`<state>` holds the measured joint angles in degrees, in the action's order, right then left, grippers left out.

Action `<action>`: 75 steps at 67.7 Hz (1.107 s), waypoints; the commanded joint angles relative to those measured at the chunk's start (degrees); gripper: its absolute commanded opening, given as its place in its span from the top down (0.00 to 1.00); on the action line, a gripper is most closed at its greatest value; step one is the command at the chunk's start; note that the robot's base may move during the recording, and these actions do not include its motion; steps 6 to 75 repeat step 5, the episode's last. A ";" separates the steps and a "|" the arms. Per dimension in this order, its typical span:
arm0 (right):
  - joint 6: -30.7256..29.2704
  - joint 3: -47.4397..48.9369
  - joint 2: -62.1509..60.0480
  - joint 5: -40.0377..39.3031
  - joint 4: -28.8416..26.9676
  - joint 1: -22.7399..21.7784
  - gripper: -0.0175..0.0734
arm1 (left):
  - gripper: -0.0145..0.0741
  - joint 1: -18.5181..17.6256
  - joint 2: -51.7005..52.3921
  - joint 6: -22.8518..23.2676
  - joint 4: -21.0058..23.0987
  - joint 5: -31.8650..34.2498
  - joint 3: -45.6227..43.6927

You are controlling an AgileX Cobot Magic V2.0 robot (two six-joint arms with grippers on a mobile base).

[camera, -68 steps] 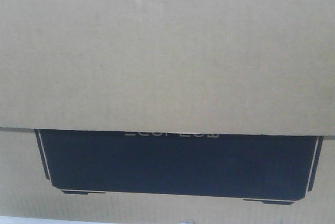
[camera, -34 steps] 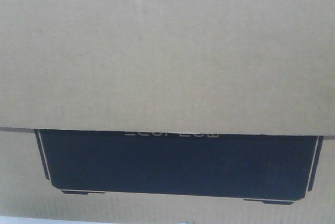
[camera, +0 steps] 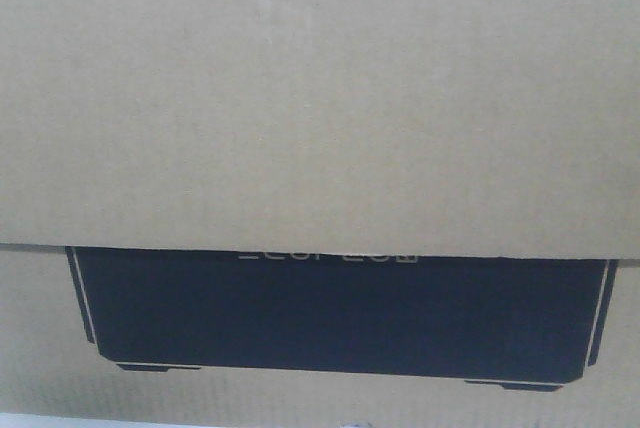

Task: Grab box from left shelf to table start

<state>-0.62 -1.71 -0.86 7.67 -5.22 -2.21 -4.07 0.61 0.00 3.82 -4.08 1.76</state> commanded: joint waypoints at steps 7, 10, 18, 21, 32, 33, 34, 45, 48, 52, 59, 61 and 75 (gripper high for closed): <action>-0.03 -0.22 -0.29 -5.26 -0.24 -0.26 0.74 | 0.95 0.07 0.88 0.31 0.41 5.06 -0.22; -0.03 -0.22 -0.29 -5.26 -0.24 -0.26 0.74 | 0.95 0.07 0.88 0.31 0.41 5.06 -0.22; -0.03 -0.22 -0.29 -5.26 -0.24 -0.26 0.74 | 0.95 0.07 0.88 0.31 0.41 5.06 -0.22; -0.03 -0.22 -0.29 -5.26 -0.24 -0.26 0.74 | 0.95 0.07 0.88 0.31 0.41 5.06 -0.22; -0.03 -0.22 -0.29 -5.26 -0.24 -0.26 0.74 | 0.95 0.07 0.88 0.31 0.41 5.06 -0.22; -0.03 -0.22 -0.29 -5.26 -0.24 -0.26 0.74 | 0.95 0.07 0.88 0.31 0.41 5.06 -0.22; -0.03 -0.22 -0.29 -5.26 -0.24 -0.26 0.74 | 0.95 0.07 0.88 0.31 0.41 5.06 -0.22; -0.03 -0.22 -0.29 -5.26 -0.24 -0.26 0.74 | 0.95 0.07 0.88 0.31 0.41 5.06 -0.22; -0.03 -0.22 -0.29 -5.26 -0.24 -0.26 0.74 | 0.95 0.07 0.88 0.31 0.41 5.06 -0.22; -0.03 -0.22 -0.29 -5.26 -0.24 -0.26 0.74 | 0.95 0.07 0.88 0.31 0.41 5.06 -0.22; -0.03 -0.22 -0.29 -5.26 -0.24 -0.26 0.74 | 0.95 0.07 0.88 0.31 0.41 5.06 -0.22; -0.03 -0.22 -0.29 -5.26 -0.24 -0.26 0.74 | 0.95 0.07 0.88 0.31 0.41 5.06 -0.22; -0.03 -0.22 -0.29 -5.26 -0.24 -0.26 0.74 | 0.95 0.07 0.88 0.31 0.41 5.06 -0.22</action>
